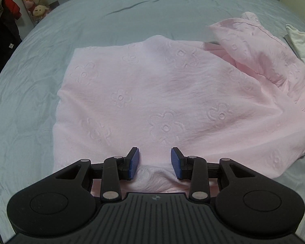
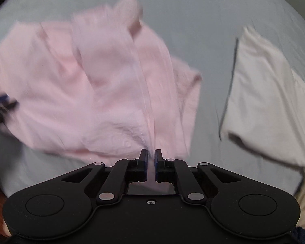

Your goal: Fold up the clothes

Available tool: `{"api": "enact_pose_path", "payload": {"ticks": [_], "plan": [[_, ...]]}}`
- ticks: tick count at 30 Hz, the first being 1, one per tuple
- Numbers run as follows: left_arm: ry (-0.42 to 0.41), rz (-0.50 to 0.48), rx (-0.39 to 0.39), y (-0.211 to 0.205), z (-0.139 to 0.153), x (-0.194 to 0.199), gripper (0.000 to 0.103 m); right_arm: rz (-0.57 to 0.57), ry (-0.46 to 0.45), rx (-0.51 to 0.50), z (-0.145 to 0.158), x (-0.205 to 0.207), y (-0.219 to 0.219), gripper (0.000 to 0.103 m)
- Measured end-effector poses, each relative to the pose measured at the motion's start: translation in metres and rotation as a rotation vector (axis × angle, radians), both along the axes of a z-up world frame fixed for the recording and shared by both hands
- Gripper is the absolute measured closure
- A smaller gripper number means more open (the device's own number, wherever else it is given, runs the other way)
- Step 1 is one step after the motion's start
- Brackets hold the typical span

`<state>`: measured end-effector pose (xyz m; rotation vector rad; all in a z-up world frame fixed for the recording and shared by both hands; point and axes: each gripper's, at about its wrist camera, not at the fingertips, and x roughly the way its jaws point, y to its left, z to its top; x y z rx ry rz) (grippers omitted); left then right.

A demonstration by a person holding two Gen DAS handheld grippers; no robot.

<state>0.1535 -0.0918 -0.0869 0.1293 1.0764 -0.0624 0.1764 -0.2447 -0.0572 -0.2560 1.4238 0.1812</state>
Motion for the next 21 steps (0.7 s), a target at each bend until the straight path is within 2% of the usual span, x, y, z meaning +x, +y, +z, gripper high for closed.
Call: {"api": "enact_pose_path", "payload": {"ticks": [3,5,7,12,17,19,21], "plan": [[-0.018,-0.009,-0.005,0.001,-0.001,-0.004,0.069,0.017,0.063,-0.05,-0.011,-0.002,-0.004,0.098],[-0.026,-0.006,-0.01,0.003,-0.002,-0.005,0.069,0.049,0.082,-0.077,-0.007,-0.002,-0.004,0.097],[-0.032,-0.004,-0.006,0.002,-0.002,-0.007,0.069,0.111,0.062,-0.103,0.015,0.001,-0.002,0.094],[-0.03,-0.034,0.019,-0.01,0.002,-0.008,0.069,0.148,-0.031,-0.027,0.057,0.03,0.013,0.063],[-0.002,-0.045,0.034,-0.012,0.0,-0.005,0.069,0.241,-0.059,0.009,0.06,0.045,0.039,0.059],[0.006,-0.038,0.03,-0.012,-0.001,-0.004,0.069,0.301,-0.095,0.004,0.057,0.051,0.05,0.056],[0.011,-0.036,0.027,-0.012,0.0,-0.003,0.069,0.315,-0.158,0.048,0.052,0.063,0.059,0.053]]}}
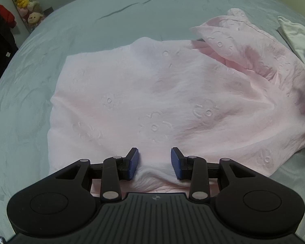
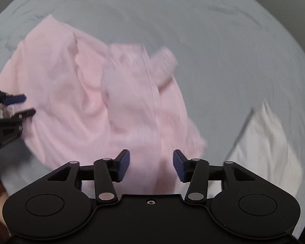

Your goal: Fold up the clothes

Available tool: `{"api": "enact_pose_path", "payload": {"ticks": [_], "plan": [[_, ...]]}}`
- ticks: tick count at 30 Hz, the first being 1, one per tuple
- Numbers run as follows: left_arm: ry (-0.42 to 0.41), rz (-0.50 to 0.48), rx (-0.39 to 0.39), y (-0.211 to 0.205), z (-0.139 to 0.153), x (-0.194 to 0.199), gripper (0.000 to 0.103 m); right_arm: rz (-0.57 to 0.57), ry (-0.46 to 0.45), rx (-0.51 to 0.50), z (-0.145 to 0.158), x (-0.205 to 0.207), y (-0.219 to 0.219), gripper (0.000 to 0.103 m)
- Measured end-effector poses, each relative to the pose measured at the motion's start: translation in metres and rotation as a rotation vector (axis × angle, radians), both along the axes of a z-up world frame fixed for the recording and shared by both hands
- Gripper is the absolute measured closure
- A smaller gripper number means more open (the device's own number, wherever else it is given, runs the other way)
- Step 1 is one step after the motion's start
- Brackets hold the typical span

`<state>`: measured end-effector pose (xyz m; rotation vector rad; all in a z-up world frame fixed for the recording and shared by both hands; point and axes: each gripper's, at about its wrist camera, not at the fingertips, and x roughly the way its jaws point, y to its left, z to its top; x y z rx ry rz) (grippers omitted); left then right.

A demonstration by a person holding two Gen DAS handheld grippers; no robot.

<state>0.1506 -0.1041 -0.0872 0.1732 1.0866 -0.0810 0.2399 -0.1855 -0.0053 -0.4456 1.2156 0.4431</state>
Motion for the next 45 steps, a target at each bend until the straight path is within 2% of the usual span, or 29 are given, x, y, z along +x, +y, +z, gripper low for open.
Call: {"api": "enact_pose_path", "payload": {"ticks": [3,6,10,14,16,22,25,26,27,30,32,38,43,45], "plan": [[0.005,0.0,-0.002,0.0,0.0,0.002,0.069,-0.063,-0.013,0.128,-0.011,0.028,0.002,0.05],[0.011,0.013,-0.008,0.002,0.0,0.003,0.069,-0.059,0.028,0.183,-0.023,0.04,0.007,0.042],[0.011,0.004,0.015,-0.005,0.002,0.002,0.069,-0.014,0.035,0.143,-0.034,0.044,0.017,0.042],[0.014,-0.009,0.02,-0.009,0.001,0.003,0.069,0.013,-0.031,0.114,-0.029,0.043,0.016,0.04],[0.016,-0.011,0.022,-0.01,0.0,0.003,0.069,0.006,-0.04,0.115,-0.028,0.043,0.013,0.033],[0.018,-0.014,0.03,-0.012,0.001,-0.005,0.069,-0.043,-0.012,0.135,-0.041,0.039,0.007,0.033],[0.013,-0.013,0.029,-0.014,0.001,-0.017,0.069,-0.064,-0.022,0.157,-0.041,0.033,0.005,0.052],[0.012,-0.011,0.033,-0.016,0.001,-0.019,0.069,-0.065,-0.024,0.164,-0.039,0.032,0.005,0.069],[0.012,-0.01,0.035,-0.016,0.001,-0.019,0.069,-0.065,-0.028,0.173,-0.037,0.028,0.004,0.081],[0.012,-0.001,0.032,-0.019,0.003,-0.021,0.069,-0.059,-0.046,0.162,-0.033,0.019,0.003,0.093],[0.011,0.003,0.024,-0.019,0.004,-0.022,0.069,-0.085,-0.052,0.166,-0.029,0.014,-0.003,0.096],[0.007,0.009,0.004,-0.017,0.005,-0.024,0.069,-0.264,-0.049,0.176,-0.021,0.008,-0.04,0.096],[0.005,0.009,-0.003,-0.015,0.006,-0.024,0.069,-0.377,0.022,0.186,-0.028,0.004,-0.065,0.097],[0.004,0.008,-0.003,-0.014,0.006,-0.024,0.069,-0.396,0.043,0.142,-0.034,0.002,-0.066,0.097]]}}
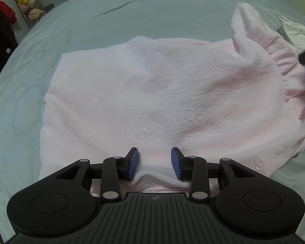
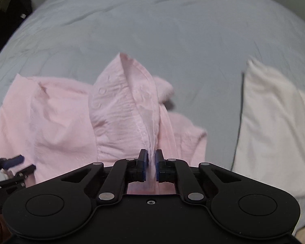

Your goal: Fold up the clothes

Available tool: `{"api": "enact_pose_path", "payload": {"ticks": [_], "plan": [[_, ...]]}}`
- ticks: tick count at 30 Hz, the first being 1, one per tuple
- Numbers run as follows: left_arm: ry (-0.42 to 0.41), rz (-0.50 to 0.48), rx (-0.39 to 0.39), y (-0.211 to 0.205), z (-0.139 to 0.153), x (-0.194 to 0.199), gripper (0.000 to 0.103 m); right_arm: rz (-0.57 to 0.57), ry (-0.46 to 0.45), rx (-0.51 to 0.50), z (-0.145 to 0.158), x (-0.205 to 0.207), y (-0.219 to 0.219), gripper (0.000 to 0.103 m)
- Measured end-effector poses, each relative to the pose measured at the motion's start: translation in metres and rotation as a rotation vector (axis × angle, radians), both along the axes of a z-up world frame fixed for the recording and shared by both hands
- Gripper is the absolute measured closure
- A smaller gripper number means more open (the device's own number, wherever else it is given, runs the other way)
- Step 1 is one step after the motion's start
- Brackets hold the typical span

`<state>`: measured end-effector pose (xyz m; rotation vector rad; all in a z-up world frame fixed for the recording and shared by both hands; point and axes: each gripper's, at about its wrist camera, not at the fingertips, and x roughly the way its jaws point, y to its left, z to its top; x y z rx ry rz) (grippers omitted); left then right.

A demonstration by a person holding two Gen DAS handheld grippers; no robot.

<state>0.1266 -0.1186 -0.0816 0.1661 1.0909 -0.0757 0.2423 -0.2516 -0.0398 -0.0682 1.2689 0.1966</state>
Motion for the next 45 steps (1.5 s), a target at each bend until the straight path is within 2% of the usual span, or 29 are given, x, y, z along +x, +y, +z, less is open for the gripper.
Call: {"api": "enact_pose_path", "payload": {"ticks": [4,8,10,12,14,18,23,25,28,31,32,34,35,36,39,45], "plan": [[-0.009,0.005,-0.005,0.002,0.0,0.0,0.068,0.002,0.045,-0.086,-0.021,-0.006,-0.002,0.097],[-0.026,0.004,-0.011,0.002,0.003,-0.005,0.065,-0.047,0.063,0.004,-0.027,-0.011,-0.015,0.096],[-0.03,0.01,-0.021,0.004,0.004,-0.005,0.061,-0.095,0.029,0.078,-0.016,-0.009,-0.026,0.086],[-0.039,0.024,-0.035,0.006,0.007,-0.004,0.061,-0.116,-0.007,0.135,-0.006,-0.007,-0.032,0.056],[-0.051,0.029,-0.041,0.006,0.01,-0.004,0.061,-0.126,-0.041,0.187,0.004,-0.005,-0.036,0.048],[-0.065,0.012,-0.05,0.001,0.015,-0.007,0.061,-0.144,-0.041,0.29,0.0,0.002,-0.032,0.048],[-0.061,0.003,-0.046,-0.001,0.018,-0.011,0.061,-0.127,-0.019,0.312,-0.013,0.017,-0.02,0.048],[-0.062,0.005,-0.051,0.005,0.016,-0.005,0.061,-0.159,-0.051,0.346,-0.011,0.021,-0.018,0.048],[-0.075,0.009,-0.05,0.005,0.017,-0.001,0.06,-0.167,-0.072,0.334,-0.007,0.028,-0.02,0.048],[-0.068,0.004,-0.036,0.001,0.013,0.004,0.06,-0.171,-0.037,0.301,-0.018,0.033,-0.018,0.048],[-0.065,0.005,-0.034,0.0,0.013,0.006,0.06,-0.17,-0.018,0.294,-0.024,0.033,-0.016,0.048],[-0.049,0.012,-0.026,0.001,0.008,0.009,0.06,-0.162,0.03,0.289,-0.038,0.031,-0.01,0.059],[-0.047,0.013,-0.028,0.002,0.007,0.009,0.06,-0.155,0.04,0.285,-0.041,0.03,-0.008,0.084],[-0.046,0.013,-0.028,0.002,0.007,0.008,0.061,-0.146,0.045,0.278,-0.043,0.029,-0.005,0.099],[-0.045,0.014,-0.03,0.003,0.006,0.007,0.06,-0.129,0.008,0.258,-0.036,0.024,-0.004,0.1],[-0.058,0.018,-0.043,0.003,0.011,0.004,0.06,-0.207,-0.044,0.194,-0.02,0.013,-0.025,0.101]]}}
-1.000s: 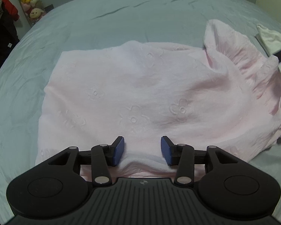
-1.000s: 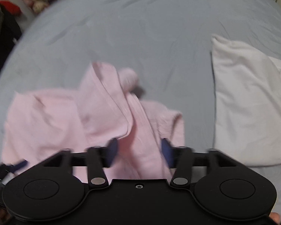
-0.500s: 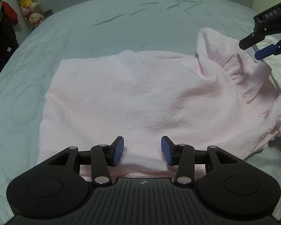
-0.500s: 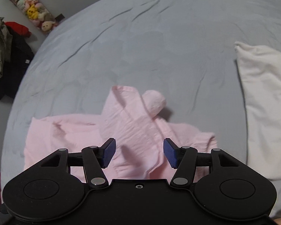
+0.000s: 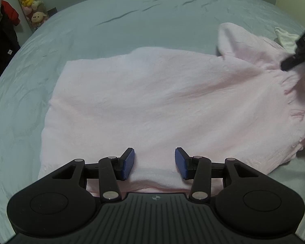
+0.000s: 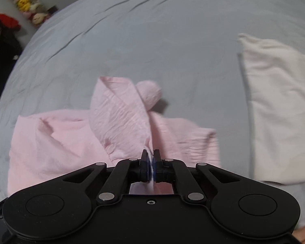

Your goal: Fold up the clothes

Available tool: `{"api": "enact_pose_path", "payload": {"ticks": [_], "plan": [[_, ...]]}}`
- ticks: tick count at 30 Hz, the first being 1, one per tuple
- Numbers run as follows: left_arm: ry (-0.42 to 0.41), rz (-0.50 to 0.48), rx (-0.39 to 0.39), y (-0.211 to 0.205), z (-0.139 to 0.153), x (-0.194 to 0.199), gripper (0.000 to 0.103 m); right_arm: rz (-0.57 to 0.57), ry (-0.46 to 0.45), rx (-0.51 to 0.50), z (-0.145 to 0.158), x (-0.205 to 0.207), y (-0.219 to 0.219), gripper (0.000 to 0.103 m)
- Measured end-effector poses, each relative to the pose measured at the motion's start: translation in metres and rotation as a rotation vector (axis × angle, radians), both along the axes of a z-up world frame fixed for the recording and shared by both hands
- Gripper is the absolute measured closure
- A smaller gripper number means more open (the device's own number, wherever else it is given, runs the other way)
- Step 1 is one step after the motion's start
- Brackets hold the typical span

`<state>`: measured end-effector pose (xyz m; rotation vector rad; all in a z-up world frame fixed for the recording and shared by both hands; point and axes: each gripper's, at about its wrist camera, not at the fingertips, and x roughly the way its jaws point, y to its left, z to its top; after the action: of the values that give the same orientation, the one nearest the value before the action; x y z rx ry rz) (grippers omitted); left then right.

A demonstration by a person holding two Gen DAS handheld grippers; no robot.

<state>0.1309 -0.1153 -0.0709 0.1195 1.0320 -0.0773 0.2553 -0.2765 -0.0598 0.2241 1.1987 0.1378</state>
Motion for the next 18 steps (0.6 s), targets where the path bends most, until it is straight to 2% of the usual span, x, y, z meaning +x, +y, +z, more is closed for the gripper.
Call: {"api": "enact_pose_path", "payload": {"ticks": [3,5,7,10,13,15,18], "plan": [[-0.003,-0.005,0.004,-0.001,0.001,-0.002,0.06,-0.046,0.036,-0.04,-0.011,-0.004,-0.012,0.101],[-0.002,-0.008,0.014,-0.002,0.0,-0.003,0.06,-0.063,0.054,-0.018,-0.02,-0.005,-0.017,0.101],[0.006,-0.009,0.023,-0.002,-0.004,-0.002,0.06,-0.05,0.057,-0.011,-0.028,-0.004,-0.015,0.101],[0.027,-0.005,0.033,-0.001,-0.011,0.002,0.06,0.004,0.051,-0.056,-0.036,-0.001,-0.005,0.099],[0.035,-0.004,0.036,0.001,-0.015,0.004,0.06,0.017,0.053,-0.095,-0.039,0.001,-0.001,0.09],[0.039,-0.008,0.04,0.001,-0.017,0.005,0.06,0.012,0.046,-0.128,-0.038,0.0,-0.003,0.076],[0.037,-0.005,0.046,0.0,-0.015,0.005,0.06,-0.013,0.023,-0.148,-0.031,-0.004,-0.008,0.068]]}}
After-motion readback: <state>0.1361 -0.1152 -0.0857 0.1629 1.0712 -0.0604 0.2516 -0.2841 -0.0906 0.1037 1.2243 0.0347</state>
